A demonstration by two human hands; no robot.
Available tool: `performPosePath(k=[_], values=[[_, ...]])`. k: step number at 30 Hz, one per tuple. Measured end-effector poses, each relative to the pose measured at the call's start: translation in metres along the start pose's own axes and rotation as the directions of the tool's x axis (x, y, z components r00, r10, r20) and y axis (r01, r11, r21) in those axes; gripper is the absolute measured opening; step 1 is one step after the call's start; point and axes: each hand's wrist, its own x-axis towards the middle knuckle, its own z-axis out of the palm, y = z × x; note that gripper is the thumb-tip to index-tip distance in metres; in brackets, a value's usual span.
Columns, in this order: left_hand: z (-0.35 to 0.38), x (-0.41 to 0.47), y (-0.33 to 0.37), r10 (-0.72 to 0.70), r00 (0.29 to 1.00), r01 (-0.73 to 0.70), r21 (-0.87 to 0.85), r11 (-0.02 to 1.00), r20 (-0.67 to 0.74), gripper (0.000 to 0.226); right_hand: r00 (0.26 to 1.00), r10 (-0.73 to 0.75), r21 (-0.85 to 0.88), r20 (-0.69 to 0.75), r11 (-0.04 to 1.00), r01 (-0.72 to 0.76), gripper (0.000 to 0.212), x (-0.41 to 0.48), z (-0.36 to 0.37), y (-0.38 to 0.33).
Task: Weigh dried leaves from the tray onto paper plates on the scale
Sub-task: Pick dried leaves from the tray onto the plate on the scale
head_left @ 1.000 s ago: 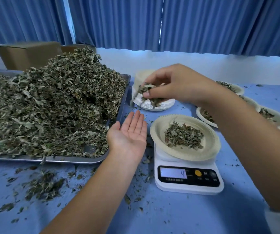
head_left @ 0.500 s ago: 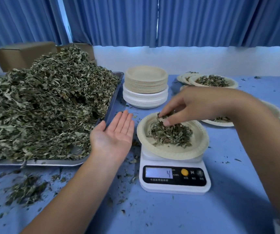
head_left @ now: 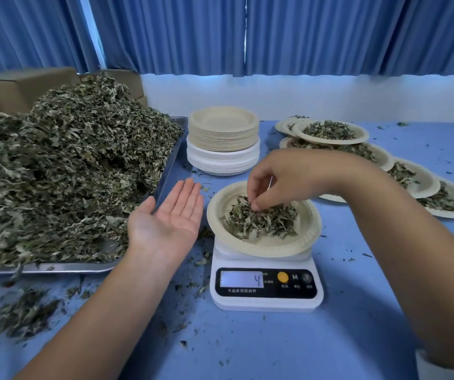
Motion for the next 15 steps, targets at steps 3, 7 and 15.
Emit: performPosePath(k=[3,7,15], values=[[0.000,0.000,0.000,0.002,1.000,-0.002,0.002,1.000,0.002,0.054,0.994,-0.010,0.028,-0.112,1.000,0.014,0.007,-0.003,-0.006,0.001],[0.000,0.001,0.000,0.005,1.000,-0.005,0.008,1.000,0.003,0.053,0.976,0.001,0.075,-0.219,0.997,0.015,0.011,0.000,-0.005,0.003],[0.001,-0.001,-0.001,0.005,1.000,-0.005,0.012,1.000,0.005,0.053,0.977,-0.006,0.021,-0.211,1.000,0.011,0.014,0.007,0.004,0.001]])
